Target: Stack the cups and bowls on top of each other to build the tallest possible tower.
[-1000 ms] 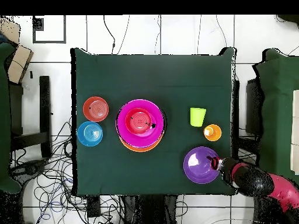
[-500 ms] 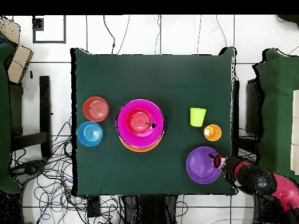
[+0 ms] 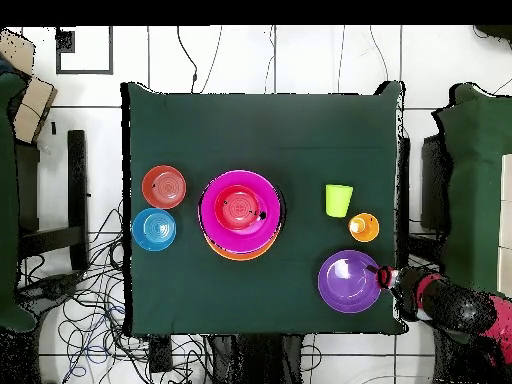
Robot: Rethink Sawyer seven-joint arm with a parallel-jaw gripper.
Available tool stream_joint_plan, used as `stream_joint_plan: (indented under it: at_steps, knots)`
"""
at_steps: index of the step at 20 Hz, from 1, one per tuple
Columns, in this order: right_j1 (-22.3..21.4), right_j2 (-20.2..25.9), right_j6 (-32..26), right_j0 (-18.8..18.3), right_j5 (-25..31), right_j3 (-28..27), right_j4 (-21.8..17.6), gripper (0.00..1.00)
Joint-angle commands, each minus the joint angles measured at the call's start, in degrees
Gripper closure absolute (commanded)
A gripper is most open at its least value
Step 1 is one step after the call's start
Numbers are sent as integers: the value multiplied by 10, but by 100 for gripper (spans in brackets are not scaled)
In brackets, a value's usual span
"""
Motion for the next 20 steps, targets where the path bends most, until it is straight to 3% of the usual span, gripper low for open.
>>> stream_joint_plan:
  at_steps: [1,9,15,20]
  knots:
    - [-13,20,-160,29,40,7,-10,0]
    - [30,5,-166,27,9,-10,-43,0]
    - [118,-10,-213,12,-28,-61,-87,0]
    - [157,-7,-247,-5,-26,-86,-103,0]
